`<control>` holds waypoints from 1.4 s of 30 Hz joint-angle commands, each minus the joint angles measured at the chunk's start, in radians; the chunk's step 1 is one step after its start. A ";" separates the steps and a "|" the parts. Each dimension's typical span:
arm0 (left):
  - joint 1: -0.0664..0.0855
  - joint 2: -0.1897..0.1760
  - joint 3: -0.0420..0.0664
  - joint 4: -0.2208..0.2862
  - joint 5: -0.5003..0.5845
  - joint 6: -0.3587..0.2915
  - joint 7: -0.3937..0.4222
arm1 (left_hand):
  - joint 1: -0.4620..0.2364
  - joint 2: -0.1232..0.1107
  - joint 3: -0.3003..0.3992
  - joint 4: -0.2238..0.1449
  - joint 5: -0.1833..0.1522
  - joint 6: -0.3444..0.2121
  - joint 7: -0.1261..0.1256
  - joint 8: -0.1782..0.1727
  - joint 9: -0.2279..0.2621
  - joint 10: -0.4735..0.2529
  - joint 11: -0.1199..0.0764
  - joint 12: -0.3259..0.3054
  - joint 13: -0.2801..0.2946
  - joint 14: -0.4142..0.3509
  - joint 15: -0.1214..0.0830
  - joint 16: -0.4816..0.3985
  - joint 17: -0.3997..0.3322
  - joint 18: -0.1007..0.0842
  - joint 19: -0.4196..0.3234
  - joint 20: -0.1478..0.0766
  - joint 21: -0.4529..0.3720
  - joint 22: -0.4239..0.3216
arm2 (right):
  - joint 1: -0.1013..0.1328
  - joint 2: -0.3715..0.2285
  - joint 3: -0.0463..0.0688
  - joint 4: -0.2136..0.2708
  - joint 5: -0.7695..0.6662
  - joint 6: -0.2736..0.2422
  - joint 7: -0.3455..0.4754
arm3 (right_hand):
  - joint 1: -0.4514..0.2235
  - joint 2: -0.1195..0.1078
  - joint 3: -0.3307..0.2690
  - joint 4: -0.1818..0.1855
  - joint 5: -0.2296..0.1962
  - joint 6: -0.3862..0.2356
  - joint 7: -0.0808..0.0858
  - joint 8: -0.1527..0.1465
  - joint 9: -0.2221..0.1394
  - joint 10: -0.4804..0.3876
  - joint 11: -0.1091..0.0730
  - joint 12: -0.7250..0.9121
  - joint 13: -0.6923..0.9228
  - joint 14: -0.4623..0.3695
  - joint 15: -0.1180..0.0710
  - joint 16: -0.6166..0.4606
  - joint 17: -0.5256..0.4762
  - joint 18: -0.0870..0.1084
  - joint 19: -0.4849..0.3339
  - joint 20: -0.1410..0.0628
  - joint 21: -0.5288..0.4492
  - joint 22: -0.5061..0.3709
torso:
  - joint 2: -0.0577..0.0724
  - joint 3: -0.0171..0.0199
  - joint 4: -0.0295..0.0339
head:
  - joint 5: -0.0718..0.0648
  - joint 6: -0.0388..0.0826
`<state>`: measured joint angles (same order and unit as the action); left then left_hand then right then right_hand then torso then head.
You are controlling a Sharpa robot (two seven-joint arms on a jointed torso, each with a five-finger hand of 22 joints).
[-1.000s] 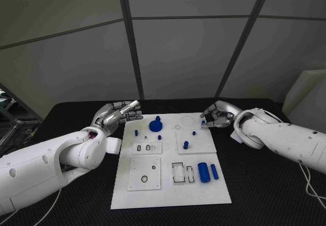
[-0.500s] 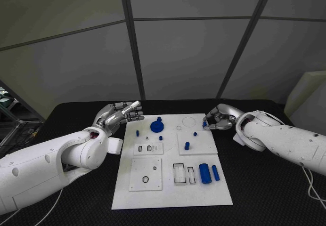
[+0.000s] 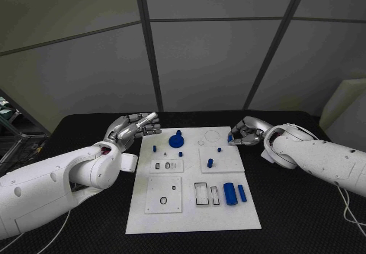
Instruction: Assemble the parts on the task board
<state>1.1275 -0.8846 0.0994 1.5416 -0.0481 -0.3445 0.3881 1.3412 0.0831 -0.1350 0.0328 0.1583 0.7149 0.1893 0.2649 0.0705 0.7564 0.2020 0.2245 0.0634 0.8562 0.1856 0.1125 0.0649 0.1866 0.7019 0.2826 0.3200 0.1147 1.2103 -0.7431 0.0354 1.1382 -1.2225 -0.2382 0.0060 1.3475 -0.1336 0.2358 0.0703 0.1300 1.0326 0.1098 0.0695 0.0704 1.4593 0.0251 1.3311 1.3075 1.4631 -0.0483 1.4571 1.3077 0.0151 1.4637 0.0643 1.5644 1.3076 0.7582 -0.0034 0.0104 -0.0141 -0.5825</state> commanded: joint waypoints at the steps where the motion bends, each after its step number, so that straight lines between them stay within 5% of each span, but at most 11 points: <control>1: 0.002 0.001 0.001 0.000 -0.006 0.011 0.004 | 0.004 0.008 0.000 -0.006 0.005 0.004 0.043 -0.007 0.000 0.007 -0.001 -0.003 0.001 0.000 -0.003 -0.003 0.000 -0.011 -0.006 0.000 -0.005 -0.001 | 0.001 0.002 0.001 0.000 -0.006 0.011 -0.010 | -0.003 0.011 0.008 0.000 0.006 0.009 -0.002 0.005 0.001 0.007 -0.001 0.007 0.073 0.065 0.000 0.006 0.066 -0.015 0.107 0.001 0.006 0.263 | 0.000 0.0000 0.0005 | -0.002 -0.001; 16: 0.002 0.001 0.001 -0.004 -0.006 0.011 0.003 | 0.004 0.008 0.000 -0.006 0.005 0.004 0.043 -0.007 0.000 0.007 -0.001 -0.003 0.001 0.000 -0.003 -0.003 0.000 -0.011 -0.006 0.000 -0.005 -0.001 | 0.000 0.010 0.001 -0.001 -0.006 -0.007 -0.011 | -0.012 0.019 0.011 0.001 0.006 0.021 -0.004 0.006 0.002 0.010 -0.003 0.013 0.077 0.066 -0.001 0.009 0.072 -0.015 0.107 0.000 0.006 0.263 | 0.000 0.0000 0.0002 | -0.003 -0.001; 31: 0.002 -0.001 0.001 -0.005 -0.006 0.007 0.005 | 0.004 0.008 0.000 -0.006 0.005 0.004 0.043 -0.007 0.000 0.007 -0.001 -0.003 0.001 0.000 -0.003 -0.003 0.000 -0.011 -0.006 0.000 -0.005 -0.001 | 0.000 0.004 0.001 0.010 0.030 -0.091 0.056 | -0.008 0.067 0.047 -0.023 0.076 0.158 -0.051 0.047 0.033 0.023 -0.041 0.036 0.097 0.071 -0.033 0.021 0.094 -0.015 0.107 -0.028 0.006 0.263 | -0.002 0.0000 0.0004 | -0.007 -0.003; 36: 0.002 -0.005 0.001 -0.006 -0.006 0.006 0.005 | 0.004 0.008 0.000 -0.006 0.005 0.004 0.043 -0.007 0.000 0.007 -0.001 -0.003 0.001 0.000 -0.003 -0.003 0.000 -0.011 -0.006 0.000 -0.005 -0.001 | 0.000 -0.010 0.001 0.061 0.032 -0.115 0.056 | -0.006 0.069 0.050 -0.029 0.080 0.159 -0.052 0.045 0.034 0.023 -0.043 0.036 0.097 0.071 -0.035 0.021 0.093 -0.015 0.107 -0.031 0.006 0.263 | -0.004 -0.0006 -0.0011 | -0.004 -0.002; 42: 0.002 -0.008 0.001 -0.007 -0.006 0.005 0.006 | 0.004 0.008 -0.001 -0.007 0.005 0.005 0.042 -0.007 0.000 0.007 -0.002 -0.004 0.001 0.000 -0.003 -0.004 0.000 -0.011 -0.006 0.000 -0.005 -0.001 | 0.000 -0.027 0.002 0.189 0.005 -0.136 0.020 | -0.011 0.067 0.049 -0.031 0.083 0.153 -0.050 0.039 0.034 0.023 -0.043 0.036 0.097 0.071 -0.034 0.020 0.092 -0.015 0.107 -0.032 0.006 0.263 | -0.005 -0.0013 0.0011 | 0.000 -0.004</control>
<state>1.1275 -0.8922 0.0995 1.5343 -0.0487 -0.3445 0.3871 1.3412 0.0831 -0.1354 0.0324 0.1583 0.7148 0.1893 0.2611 0.0706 0.7564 0.2021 0.2245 0.0634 0.8562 0.1856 0.1125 0.0649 0.1866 0.7019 0.2826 0.3200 0.1147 1.2078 -0.7701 0.0362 1.3110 -1.2033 -0.3330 0.0356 1.3371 -0.0779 0.2813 0.0400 0.2091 1.1565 0.0885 0.1091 0.0869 1.4667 -0.0109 1.3640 1.3075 1.4686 -0.0752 1.4755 1.3074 0.0151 1.4635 0.0387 1.5644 1.3074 0.7536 -0.0045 0.0104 -0.0158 -0.5856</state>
